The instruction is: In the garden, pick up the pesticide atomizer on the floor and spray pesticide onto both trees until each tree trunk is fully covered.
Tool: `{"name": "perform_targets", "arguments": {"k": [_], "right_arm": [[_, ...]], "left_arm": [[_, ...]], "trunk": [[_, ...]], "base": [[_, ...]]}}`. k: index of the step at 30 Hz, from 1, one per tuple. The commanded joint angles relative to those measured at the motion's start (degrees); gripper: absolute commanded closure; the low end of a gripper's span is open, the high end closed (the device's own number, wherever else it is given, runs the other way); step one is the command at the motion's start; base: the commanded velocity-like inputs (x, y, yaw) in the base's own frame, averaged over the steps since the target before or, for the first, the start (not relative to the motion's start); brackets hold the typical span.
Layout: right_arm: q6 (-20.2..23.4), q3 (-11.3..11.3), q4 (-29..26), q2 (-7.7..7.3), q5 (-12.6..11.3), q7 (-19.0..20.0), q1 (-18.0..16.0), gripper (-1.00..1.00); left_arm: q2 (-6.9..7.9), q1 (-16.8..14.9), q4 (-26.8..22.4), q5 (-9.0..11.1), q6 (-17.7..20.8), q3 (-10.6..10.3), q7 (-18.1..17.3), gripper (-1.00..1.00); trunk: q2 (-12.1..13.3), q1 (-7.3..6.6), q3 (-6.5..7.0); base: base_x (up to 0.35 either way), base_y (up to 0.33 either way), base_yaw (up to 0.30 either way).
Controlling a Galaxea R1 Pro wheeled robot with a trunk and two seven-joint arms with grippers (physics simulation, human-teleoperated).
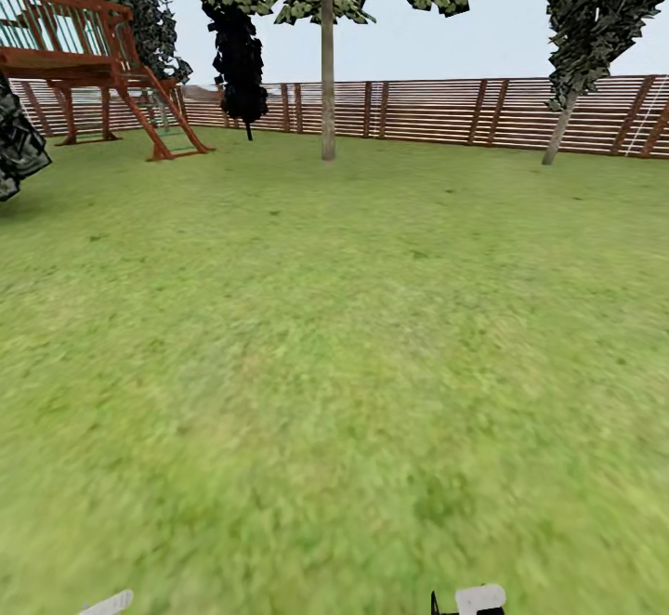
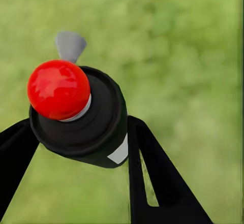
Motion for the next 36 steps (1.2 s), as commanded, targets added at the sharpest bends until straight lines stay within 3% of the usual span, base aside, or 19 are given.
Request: {"name": "perform_targets", "arguments": {"k": [1, 36], "right_arm": [[-0.1, -0.4, 0.1, 0.01, 0.6, -0.3, 0.0, -1.00], [-0.1, -0.4, 0.1, 0.01, 0.6, -0.3, 0.0, -1.00]], "left_arm": [[0.00, 0.0, 0.0, 0.2, -0.1, -0.5, 0.3, 1.00], [0.04, 0.0, 0.0, 0.2, -0.2, -0.5, 0.3, 1.00]], "trunk": [[0.0, 0.03, -0.05], [0.0, 0.03, -0.05]], "base": [[0.339, 0.000, 0.000], [0.339, 0.000, 0.000]]}}
